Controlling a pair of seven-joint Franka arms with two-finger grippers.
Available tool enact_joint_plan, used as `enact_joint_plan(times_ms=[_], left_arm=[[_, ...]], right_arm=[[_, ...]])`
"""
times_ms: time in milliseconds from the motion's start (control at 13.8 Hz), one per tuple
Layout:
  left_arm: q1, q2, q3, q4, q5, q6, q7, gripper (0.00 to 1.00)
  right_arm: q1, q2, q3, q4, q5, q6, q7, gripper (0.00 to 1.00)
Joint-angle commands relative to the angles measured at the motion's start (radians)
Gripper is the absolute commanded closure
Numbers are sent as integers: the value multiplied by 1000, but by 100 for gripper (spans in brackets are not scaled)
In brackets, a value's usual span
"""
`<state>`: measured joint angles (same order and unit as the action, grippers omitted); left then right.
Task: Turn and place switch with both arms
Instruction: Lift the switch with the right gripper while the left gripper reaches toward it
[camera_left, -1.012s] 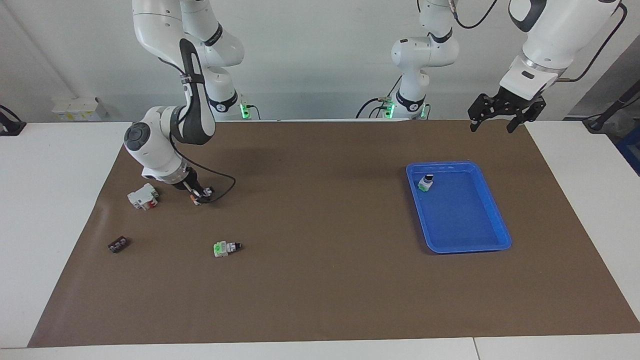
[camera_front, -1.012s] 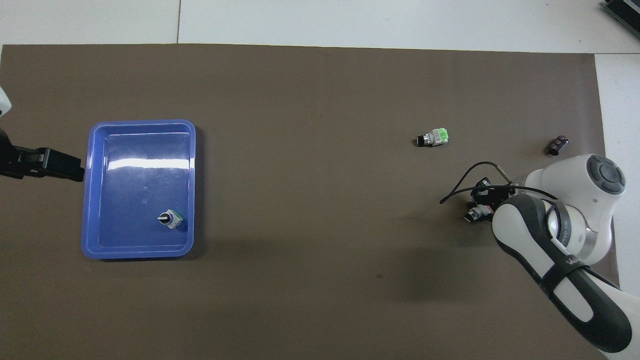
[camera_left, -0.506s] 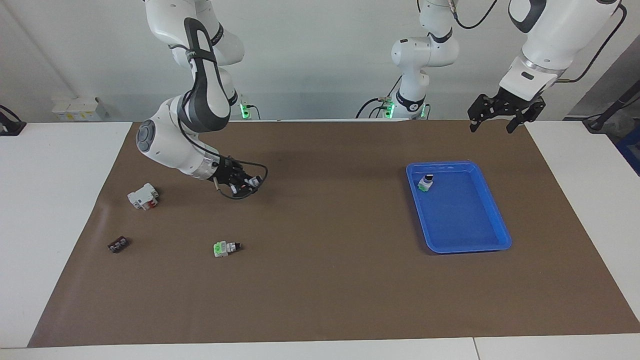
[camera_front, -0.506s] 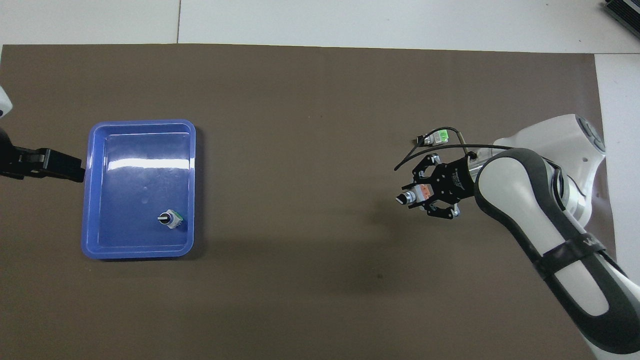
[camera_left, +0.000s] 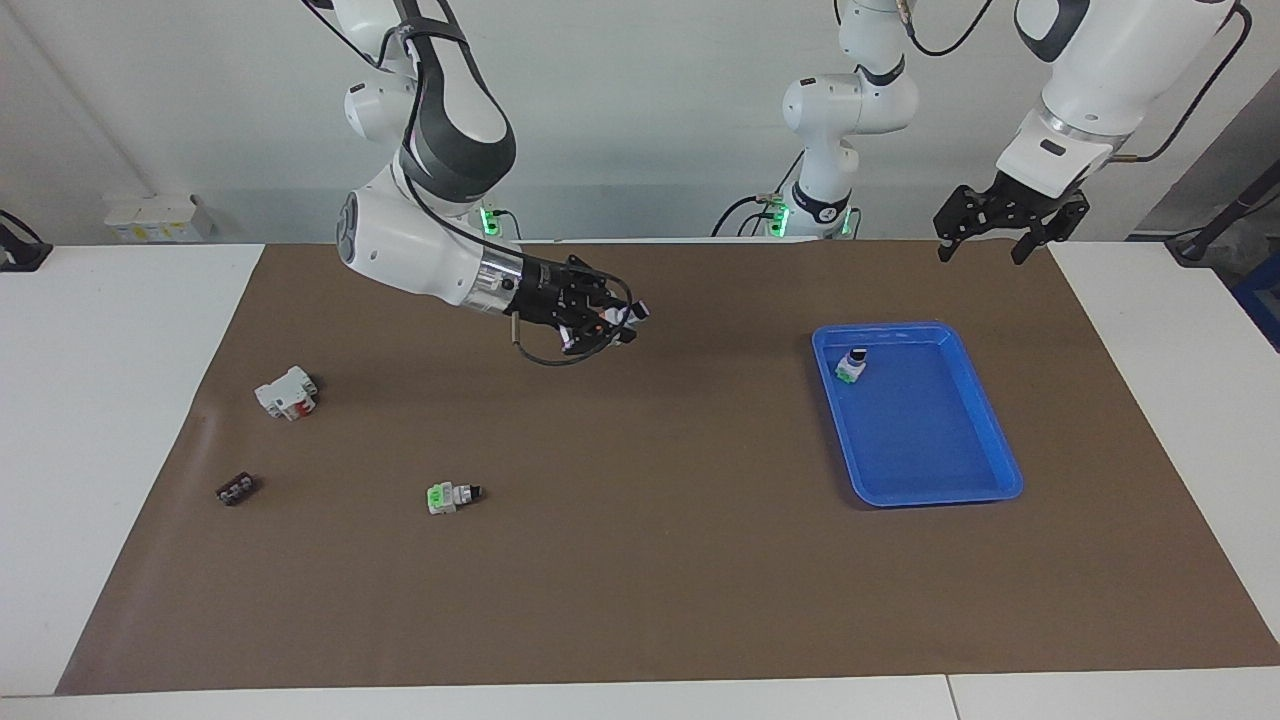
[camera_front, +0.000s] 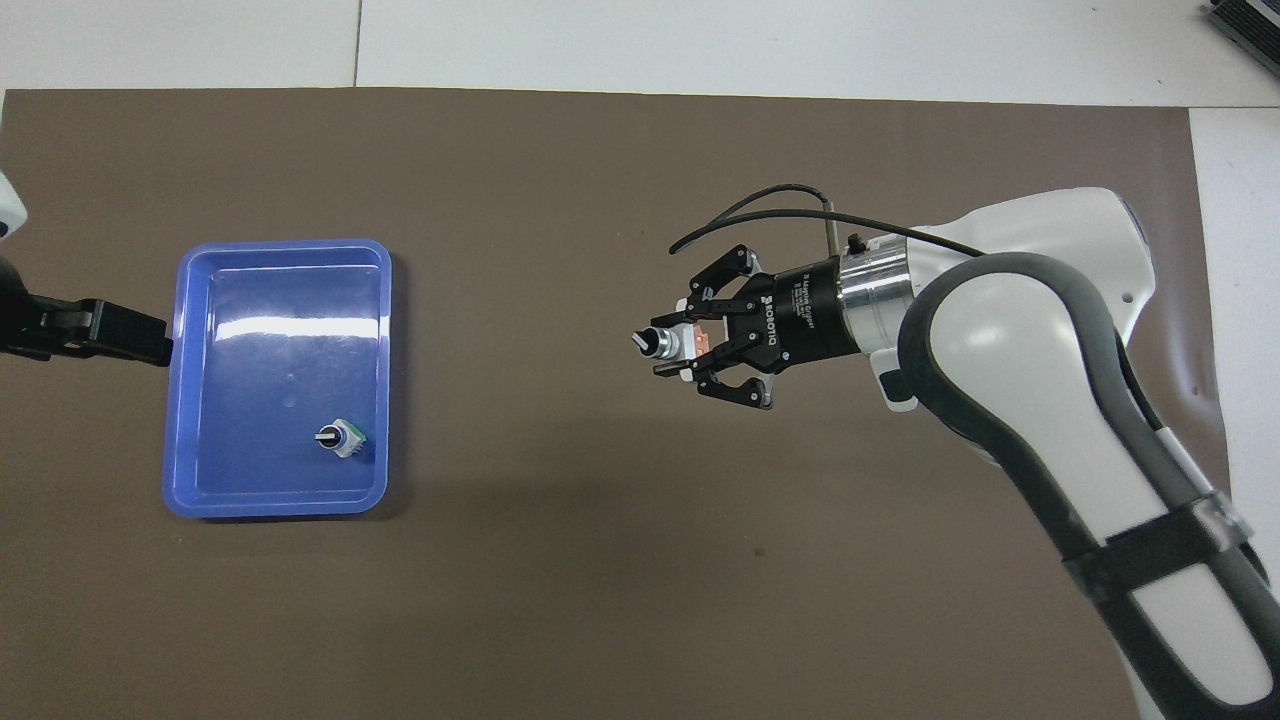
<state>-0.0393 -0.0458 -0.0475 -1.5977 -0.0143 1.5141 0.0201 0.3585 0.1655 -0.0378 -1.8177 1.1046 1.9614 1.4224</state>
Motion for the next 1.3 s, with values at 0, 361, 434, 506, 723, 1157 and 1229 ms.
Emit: enact_joint_plan(times_ms=[0,361,434,506,723,1157,1229], left_arm=[[-43,-32,-14,-37,-30,4,-167,0],[-63,-34,-15,-36,-280,32,-532,0],[-63,-34,-17,-38,-327,35,-558,0],[-59,-34,-15,-38,-398,35,-577,0],[-48,-31,-15,-31,-561,55,-741,0],[-105,-31,-37,-44,-582,159,-925,2],[-116,-31,-40,-47,-581,175,-939,12]], right_arm=[[60,16,-4,73,93,63,93,100],[145,-15,7,109,162,169,188,100],[151,-18,9,107,166,174,190,100],[158,-18,10,107,169,194,191,100],[195,-21,16,94,169,269,191,100],[211,-23,16,86,169,301,191,100],[214,-23,16,84,167,306,191,100]])
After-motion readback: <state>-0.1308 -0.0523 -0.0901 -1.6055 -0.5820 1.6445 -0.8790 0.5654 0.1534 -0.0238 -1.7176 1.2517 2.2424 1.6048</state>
